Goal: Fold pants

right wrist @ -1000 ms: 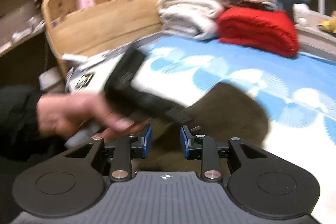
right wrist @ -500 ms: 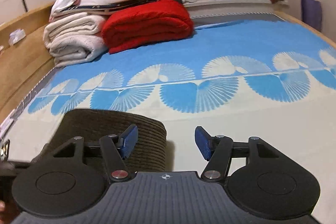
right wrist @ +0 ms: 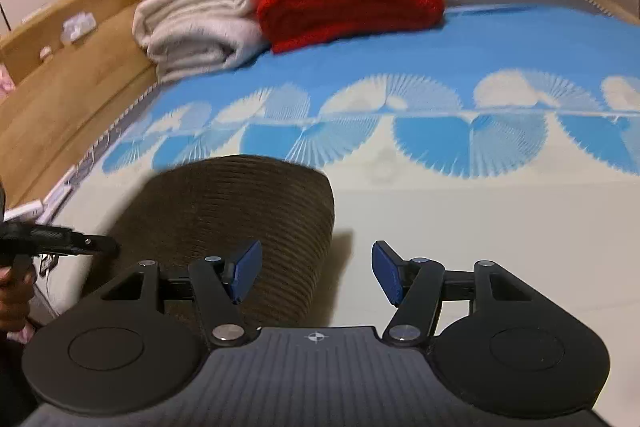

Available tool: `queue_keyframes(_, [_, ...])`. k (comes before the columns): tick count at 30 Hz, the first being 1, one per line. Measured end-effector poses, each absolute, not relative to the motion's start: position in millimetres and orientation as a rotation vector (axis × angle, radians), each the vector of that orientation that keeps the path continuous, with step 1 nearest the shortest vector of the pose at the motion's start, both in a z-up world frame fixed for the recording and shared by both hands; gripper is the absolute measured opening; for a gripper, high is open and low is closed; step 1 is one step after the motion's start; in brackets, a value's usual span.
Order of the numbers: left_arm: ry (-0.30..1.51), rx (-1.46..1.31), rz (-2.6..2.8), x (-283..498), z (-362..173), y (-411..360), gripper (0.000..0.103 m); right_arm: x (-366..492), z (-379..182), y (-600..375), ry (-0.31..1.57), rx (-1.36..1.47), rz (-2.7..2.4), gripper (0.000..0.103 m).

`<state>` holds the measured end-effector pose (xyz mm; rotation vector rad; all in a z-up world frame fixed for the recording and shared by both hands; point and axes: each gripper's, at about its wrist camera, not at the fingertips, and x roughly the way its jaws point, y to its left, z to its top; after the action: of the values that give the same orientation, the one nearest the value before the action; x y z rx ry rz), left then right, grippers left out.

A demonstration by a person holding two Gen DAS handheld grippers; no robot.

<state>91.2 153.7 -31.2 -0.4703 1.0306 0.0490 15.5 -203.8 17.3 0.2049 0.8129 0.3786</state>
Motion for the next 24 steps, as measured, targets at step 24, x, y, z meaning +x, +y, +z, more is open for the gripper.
queue_keyframes(24, [1.207,-0.331,-0.080,132,-92,92,0.076,55,-71,-134,1.115,0.348,0.421,0.053])
